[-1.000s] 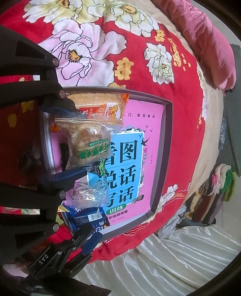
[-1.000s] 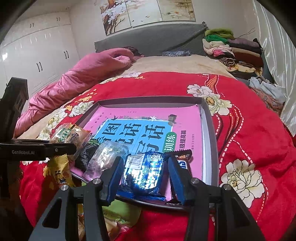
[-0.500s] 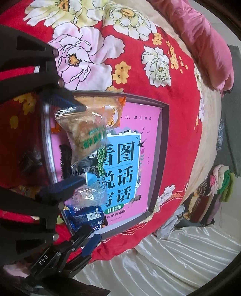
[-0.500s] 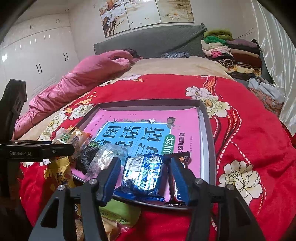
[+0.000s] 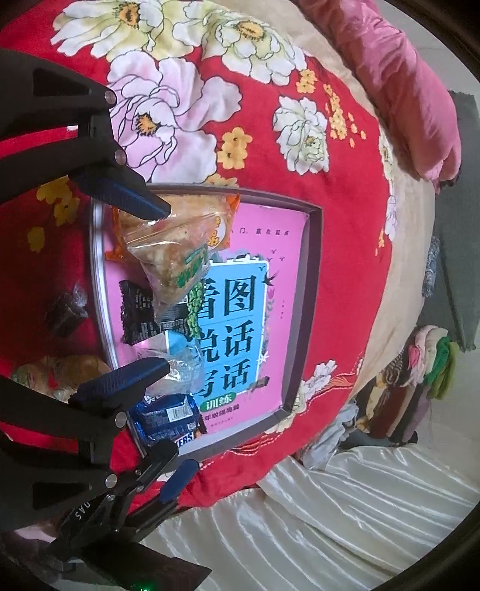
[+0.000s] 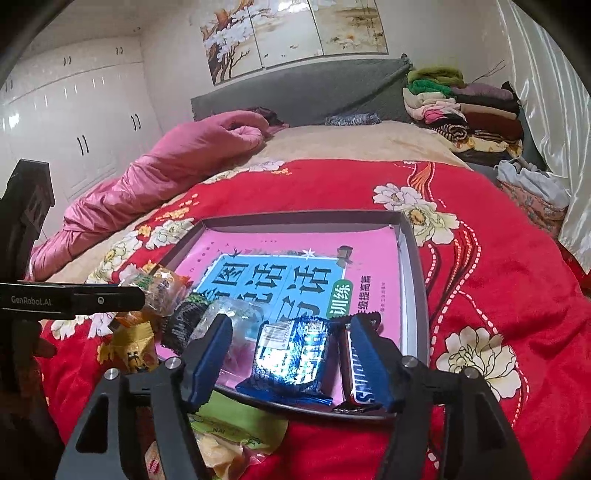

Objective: Organize snacks
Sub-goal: 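Lower and open the left tool into the tray while the right tool releases the blue packet, then withdraw both open tools from the tray toward the loose snacks beside it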

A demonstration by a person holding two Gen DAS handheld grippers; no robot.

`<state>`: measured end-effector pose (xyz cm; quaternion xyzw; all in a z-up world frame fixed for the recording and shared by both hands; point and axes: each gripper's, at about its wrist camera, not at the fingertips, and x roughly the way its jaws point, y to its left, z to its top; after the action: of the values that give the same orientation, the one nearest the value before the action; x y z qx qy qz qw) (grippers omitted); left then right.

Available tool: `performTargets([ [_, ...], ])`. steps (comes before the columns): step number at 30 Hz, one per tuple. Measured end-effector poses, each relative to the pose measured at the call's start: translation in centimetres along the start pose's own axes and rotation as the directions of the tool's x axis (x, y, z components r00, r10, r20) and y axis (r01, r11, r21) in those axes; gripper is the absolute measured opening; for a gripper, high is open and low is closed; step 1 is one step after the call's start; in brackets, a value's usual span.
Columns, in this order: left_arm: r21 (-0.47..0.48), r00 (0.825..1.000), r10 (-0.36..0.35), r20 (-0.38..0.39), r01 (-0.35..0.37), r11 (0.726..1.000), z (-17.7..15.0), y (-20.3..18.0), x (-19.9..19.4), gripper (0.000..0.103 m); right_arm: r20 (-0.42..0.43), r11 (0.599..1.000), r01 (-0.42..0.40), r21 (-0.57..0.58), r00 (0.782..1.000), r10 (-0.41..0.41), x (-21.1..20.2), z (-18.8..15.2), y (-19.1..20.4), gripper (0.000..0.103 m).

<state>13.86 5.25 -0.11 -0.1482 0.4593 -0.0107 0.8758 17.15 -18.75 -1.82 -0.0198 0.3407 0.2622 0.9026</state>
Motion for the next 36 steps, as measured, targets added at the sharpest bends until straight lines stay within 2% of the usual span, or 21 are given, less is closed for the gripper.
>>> performTargets([
  [14, -0.007, 0.998, -0.034, 0.046, 0.035, 0.999, 0.6, 0.1, -2.5, 0.078, 0.040, 1.000, 0.005, -0.002, 0.999, -0.005, -1.2, 0.2, 0.1, 0.069],
  [22, -0.004, 0.996, -0.031, 0.079, 0.032, 0.999, 0.7, 0.2, -4.3, 0.078, 0.067, 1.000, -0.003, 0.007, 0.998, 0.002, -2.3, 0.3, 0.0, 0.073],
  [36, 0.024, 0.998, -0.035, 0.056, 0.034, 0.999, -1.0, -0.1, -5.3, 0.078, 0.054, 0.998, -0.034, 0.047, 0.998, 0.031, -3.5, -0.3, 0.1, 0.074],
])
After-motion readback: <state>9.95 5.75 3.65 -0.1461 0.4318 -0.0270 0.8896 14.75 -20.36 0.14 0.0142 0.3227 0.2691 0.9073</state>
